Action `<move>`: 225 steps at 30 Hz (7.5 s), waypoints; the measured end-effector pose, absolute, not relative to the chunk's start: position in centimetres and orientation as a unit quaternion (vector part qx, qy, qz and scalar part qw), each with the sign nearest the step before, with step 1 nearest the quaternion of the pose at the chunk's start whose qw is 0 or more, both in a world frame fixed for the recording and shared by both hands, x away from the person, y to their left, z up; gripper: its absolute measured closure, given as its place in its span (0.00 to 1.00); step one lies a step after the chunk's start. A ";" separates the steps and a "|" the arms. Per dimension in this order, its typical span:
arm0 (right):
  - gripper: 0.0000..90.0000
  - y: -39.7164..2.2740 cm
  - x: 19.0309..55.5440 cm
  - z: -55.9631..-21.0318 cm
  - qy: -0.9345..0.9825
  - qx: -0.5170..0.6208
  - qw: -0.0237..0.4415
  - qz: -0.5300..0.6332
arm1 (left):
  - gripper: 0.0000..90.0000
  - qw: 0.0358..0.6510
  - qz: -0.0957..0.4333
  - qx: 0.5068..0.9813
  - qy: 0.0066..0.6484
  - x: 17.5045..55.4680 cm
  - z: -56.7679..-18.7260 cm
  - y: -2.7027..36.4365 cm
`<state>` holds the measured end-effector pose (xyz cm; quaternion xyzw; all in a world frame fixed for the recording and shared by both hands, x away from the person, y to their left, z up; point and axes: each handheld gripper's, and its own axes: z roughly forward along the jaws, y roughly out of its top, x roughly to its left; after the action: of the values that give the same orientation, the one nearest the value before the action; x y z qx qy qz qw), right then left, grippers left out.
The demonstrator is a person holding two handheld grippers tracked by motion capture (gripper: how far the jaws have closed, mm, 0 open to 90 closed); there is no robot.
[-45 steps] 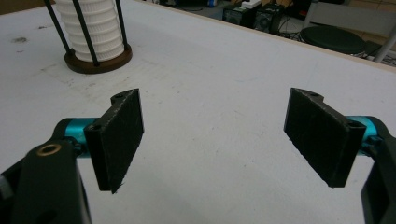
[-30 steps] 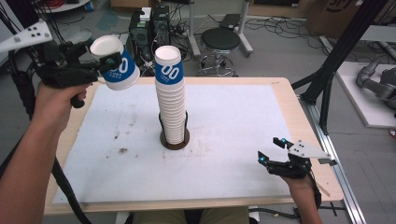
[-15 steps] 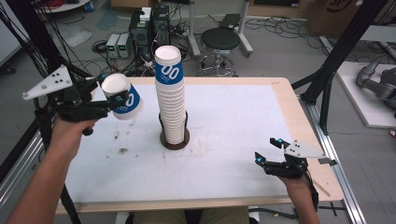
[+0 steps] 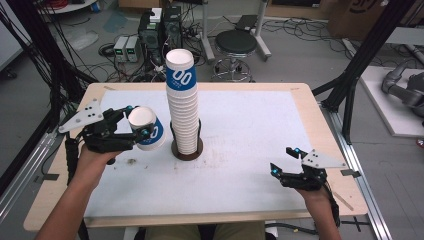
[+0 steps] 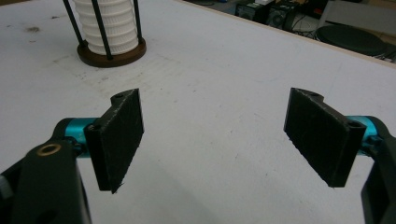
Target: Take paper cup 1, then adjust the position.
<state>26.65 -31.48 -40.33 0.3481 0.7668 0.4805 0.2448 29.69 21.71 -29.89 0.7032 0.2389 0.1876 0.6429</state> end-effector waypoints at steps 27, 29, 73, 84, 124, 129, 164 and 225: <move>0.22 -29.4 27.0 -40.0 0.778 0.311 0.217 0.501 | 0.33 0.643 0.137 0.726 0.201 29.0 -32.9 17.1; 0.22 -29.1 27.0 -40.0 0.781 0.305 0.209 0.503 | 0.33 0.645 0.130 0.727 0.197 29.0 -33.1 16.6; 0.22 -21.7 27.5 -38.5 0.809 0.174 0.103 0.552 | 0.33 0.647 0.049 0.750 0.125 30.7 -34.8 7.8; 0.22 -20.4 28.1 -38.6 0.807 0.152 0.085 0.564 | 0.33 0.645 0.036 0.756 0.107 30.8 -35.1 6.3; 0.33 -20.8 28.2 -38.3 0.833 0.113 0.070 0.538 | 0.18 0.624 0.020 0.778 0.079 29.7 -35.5 4.8; 0.33 -21.3 28.2 -38.1 0.841 0.111 0.072 0.525 | 0.17 0.621 0.016 0.779 0.087 29.8 -35.3 5.4; 0.33 -18.3 29.2 -35.6 0.941 0.019 0.082 0.328 | 0.19 0.500 -0.014 0.863 0.072 30.3 -34.0 4.6; 0.23 -23.5 28.3 -35.7 0.839 0.121 0.110 0.519 | 0.33 0.605 -0.006 0.792 0.086 30.5 -38.4 8.7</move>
<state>28.26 -23.50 -35.67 0.1208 0.8389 0.5192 0.1101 30.55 8.71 -38.44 0.7918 0.0865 -0.0058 0.6046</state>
